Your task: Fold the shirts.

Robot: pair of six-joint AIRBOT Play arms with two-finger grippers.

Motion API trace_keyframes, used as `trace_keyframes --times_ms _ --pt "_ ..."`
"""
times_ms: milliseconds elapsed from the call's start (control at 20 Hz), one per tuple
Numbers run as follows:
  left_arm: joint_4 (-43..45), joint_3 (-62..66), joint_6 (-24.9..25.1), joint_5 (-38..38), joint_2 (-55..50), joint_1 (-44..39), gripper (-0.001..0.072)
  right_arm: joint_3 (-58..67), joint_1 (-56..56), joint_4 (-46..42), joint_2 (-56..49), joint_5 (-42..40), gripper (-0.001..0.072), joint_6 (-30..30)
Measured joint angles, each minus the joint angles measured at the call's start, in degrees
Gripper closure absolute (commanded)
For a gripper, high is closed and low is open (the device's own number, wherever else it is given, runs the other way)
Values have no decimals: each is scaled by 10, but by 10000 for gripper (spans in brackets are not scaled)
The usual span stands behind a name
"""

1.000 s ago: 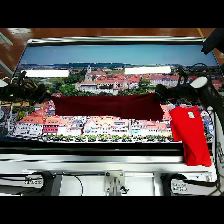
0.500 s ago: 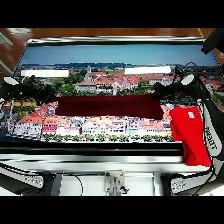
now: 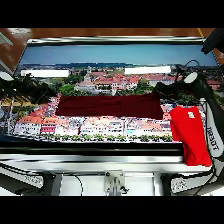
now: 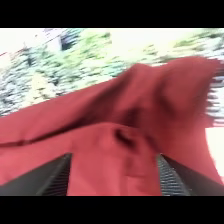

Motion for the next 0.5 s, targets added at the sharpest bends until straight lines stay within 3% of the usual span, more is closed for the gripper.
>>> trace_keyframes --times_ms 250,500 --pt "2 64 -1 -9 29 -7 193 3 -38 -22 -16 85 38 -21" --pt "3 81 8 -10 63 -23 199 3 -37 7 -69 109 38 -35"
